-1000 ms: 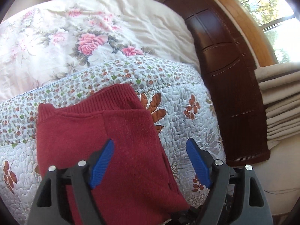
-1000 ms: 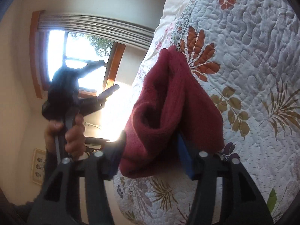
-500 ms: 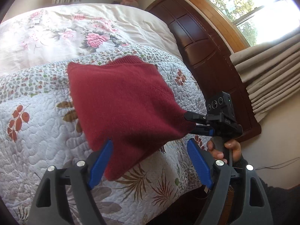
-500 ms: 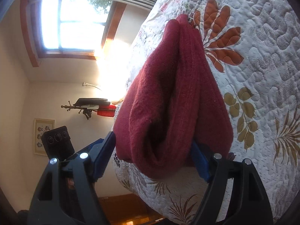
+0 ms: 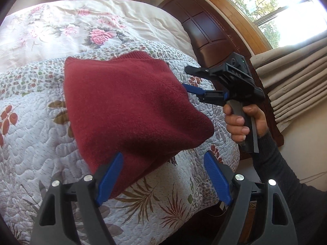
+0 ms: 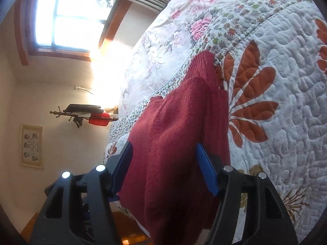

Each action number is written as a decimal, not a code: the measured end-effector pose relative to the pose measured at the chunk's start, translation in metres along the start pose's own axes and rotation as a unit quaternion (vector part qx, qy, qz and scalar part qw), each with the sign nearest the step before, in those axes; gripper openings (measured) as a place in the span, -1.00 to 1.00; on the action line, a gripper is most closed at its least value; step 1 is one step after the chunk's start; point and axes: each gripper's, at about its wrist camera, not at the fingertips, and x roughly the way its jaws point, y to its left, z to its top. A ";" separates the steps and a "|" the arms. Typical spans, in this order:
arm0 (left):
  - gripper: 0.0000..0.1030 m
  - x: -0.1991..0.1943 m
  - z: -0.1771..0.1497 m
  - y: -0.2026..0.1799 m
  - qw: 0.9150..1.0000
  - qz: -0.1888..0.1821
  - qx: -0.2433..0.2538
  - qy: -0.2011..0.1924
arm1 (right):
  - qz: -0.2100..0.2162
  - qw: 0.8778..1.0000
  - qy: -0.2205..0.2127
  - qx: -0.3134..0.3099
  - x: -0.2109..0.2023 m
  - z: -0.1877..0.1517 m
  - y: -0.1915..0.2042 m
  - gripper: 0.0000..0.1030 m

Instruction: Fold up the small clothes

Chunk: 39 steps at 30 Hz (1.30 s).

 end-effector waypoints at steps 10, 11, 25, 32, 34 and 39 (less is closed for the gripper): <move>0.58 -0.022 0.015 -0.036 0.985 0.159 0.048 -0.034 | 0.000 0.999 0.032 -0.020 0.016 0.010 -0.008 0.11; 0.58 -0.023 0.020 -0.039 0.983 0.172 0.051 -0.036 | -0.002 0.999 0.033 -0.022 0.017 0.012 -0.009 0.06; 0.58 0.010 0.032 -0.024 0.976 0.208 0.056 -0.007 | -0.035 0.998 0.007 -0.053 0.020 0.020 -0.002 -0.77; 0.58 0.017 0.025 -0.005 0.984 0.176 0.023 0.008 | -0.070 0.995 -0.042 -0.054 0.019 0.040 -0.011 -0.84; 0.58 0.012 0.019 0.006 0.991 0.135 -0.009 0.013 | -0.074 0.997 -0.016 -0.015 0.037 0.042 -0.040 -0.80; 0.58 -0.021 0.006 0.025 0.996 0.067 -0.047 -0.023 | -0.050 0.997 -0.041 -0.042 0.014 0.025 -0.032 -0.41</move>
